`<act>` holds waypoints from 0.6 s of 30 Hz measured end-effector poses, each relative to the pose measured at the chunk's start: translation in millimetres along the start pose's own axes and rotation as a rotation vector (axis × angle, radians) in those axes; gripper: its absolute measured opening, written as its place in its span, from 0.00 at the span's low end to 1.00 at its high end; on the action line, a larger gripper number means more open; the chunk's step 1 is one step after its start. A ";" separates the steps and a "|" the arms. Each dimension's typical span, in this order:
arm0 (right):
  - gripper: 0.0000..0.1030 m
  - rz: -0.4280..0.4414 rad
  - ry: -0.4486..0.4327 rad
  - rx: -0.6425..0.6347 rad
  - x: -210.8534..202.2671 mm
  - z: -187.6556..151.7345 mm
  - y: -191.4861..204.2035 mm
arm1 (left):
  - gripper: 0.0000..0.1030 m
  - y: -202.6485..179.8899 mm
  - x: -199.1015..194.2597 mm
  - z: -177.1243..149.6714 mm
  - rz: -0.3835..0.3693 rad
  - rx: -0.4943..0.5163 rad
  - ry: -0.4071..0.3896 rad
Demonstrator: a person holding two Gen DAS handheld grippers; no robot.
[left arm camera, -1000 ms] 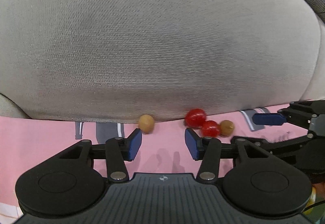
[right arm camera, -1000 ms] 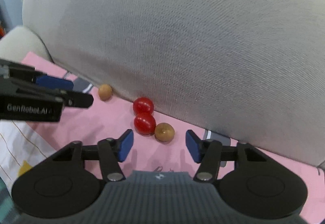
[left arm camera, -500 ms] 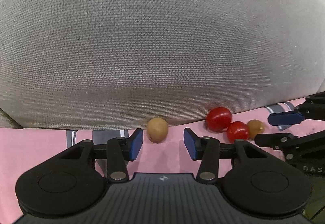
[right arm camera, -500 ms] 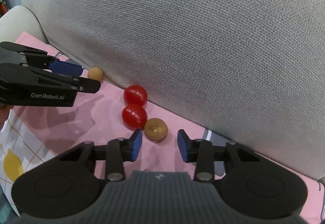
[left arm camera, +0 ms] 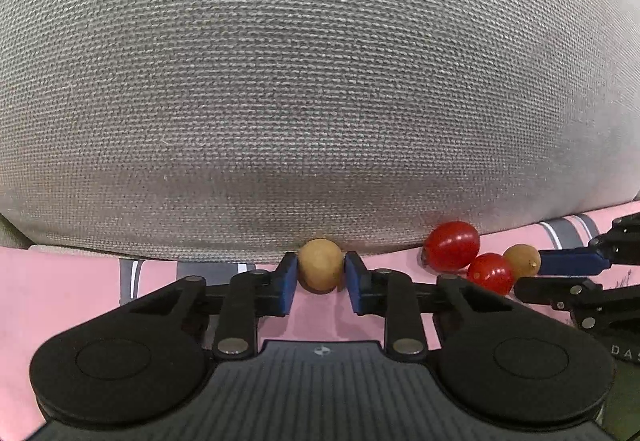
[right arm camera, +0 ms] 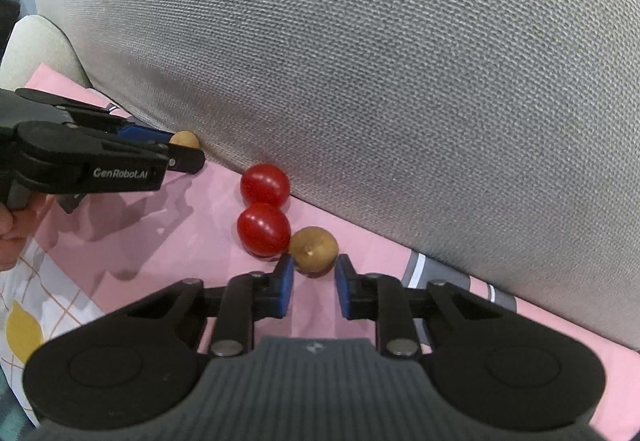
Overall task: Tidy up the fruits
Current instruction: 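Close the left tool on one nut while the right tool grasps another nut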
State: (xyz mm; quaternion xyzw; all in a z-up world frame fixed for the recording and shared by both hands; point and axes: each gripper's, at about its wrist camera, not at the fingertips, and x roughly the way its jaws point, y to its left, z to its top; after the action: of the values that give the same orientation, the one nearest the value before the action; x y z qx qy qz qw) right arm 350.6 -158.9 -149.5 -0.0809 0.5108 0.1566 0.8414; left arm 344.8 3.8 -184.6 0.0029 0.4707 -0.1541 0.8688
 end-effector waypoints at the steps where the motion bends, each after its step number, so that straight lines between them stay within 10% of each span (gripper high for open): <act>1: 0.18 0.002 -0.002 0.004 0.2 -0.3 -0.1 | 0.27 1.3 -0.4 1.5 -0.004 -0.006 0.001; 8: 0.16 0.035 -0.028 0.049 -12.2 -5.2 -4.8 | 0.27 6.1 -29.0 -0.9 0.003 -0.011 -0.029; 10: 0.00 0.043 -0.041 0.054 -20.9 -5.9 -8.5 | 0.27 1.7 -42.4 -0.9 0.000 -0.011 -0.041; 18: 0.05 0.058 -0.039 0.056 -37.3 -10.2 -6.7 | 0.27 -9.3 -77.8 -7.4 -0.024 0.011 -0.053</act>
State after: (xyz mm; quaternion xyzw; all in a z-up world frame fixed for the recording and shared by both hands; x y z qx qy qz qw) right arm 328.4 -175.0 -121.4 -0.0393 0.5006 0.1682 0.8483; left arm 296.6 16.7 -123.7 -0.0023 0.4468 -0.1672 0.8789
